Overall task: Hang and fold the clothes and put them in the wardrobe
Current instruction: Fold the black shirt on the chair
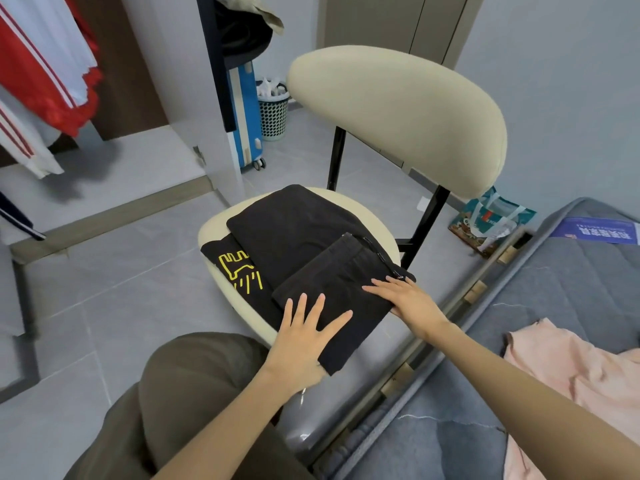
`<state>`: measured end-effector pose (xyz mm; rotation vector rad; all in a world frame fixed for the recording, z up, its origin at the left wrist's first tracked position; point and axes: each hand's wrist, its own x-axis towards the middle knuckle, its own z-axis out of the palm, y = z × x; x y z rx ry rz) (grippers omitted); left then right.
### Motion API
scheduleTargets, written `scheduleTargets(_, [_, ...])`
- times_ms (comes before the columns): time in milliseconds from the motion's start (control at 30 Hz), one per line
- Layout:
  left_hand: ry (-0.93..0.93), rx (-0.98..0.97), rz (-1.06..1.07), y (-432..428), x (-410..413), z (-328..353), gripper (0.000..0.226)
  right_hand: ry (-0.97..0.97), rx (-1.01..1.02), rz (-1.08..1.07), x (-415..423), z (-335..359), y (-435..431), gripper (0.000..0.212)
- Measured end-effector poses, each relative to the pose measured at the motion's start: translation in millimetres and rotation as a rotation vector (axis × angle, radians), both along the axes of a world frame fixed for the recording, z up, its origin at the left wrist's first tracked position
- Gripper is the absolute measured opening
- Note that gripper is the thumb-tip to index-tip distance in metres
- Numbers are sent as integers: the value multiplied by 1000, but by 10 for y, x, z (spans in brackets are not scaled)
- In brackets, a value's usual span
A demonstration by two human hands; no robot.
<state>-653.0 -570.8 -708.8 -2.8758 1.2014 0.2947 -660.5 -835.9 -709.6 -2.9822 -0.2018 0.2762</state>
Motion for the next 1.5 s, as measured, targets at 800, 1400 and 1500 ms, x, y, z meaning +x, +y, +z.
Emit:
scheduleTargets(800, [775, -1195, 971, 525, 557, 562, 46, -514, 92, -98, 863, 1095, 727, 36])
scheduleTargets(1400, [-21, -189, 644, 195, 998, -108, 56, 42, 78, -366, 1326, -96, 1069, 55])
scheduleTargets(1500, [31, -208, 692, 254, 988, -171, 57, 49, 112, -403, 1320, -115, 1059, 59])
